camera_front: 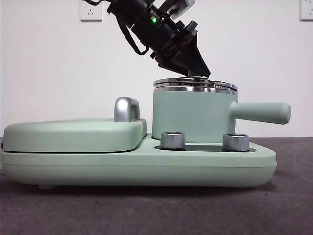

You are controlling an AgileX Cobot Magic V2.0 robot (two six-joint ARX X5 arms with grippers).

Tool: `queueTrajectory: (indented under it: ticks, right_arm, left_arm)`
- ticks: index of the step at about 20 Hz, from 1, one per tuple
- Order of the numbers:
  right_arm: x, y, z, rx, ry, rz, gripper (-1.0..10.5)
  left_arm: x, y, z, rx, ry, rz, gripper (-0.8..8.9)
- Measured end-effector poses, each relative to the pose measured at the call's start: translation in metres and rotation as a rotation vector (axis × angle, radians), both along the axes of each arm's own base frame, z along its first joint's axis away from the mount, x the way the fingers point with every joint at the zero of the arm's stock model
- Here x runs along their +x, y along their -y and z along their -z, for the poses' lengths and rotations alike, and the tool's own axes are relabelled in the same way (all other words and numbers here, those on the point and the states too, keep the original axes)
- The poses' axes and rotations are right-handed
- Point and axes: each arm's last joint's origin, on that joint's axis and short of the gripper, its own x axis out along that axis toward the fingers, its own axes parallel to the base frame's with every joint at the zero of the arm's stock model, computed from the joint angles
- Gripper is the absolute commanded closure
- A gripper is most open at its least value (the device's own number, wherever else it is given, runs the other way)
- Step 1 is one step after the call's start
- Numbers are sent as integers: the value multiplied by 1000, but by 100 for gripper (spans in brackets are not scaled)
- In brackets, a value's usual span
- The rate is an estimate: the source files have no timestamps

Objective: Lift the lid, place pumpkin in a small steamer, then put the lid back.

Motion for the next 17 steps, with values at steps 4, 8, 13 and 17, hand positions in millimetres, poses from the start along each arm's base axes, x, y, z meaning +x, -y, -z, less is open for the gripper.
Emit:
queueTrajectory:
  ticks: [4,8,13,17]
  right_arm:
    - [0,0,0,0,0,0,406]
    - [0,0,0,2,-1,1,406]
    - [0,0,0,2,-2,2,406]
    - [0,0,0,2,-2,2,406]
  left_arm:
    - [3,1,2,-19,9,11,798]
    - [5,3,2,-37,22,19,798]
    - [6,3,3,-34,29,1,798]
    - [7,4,3,-29,12,-57,798]
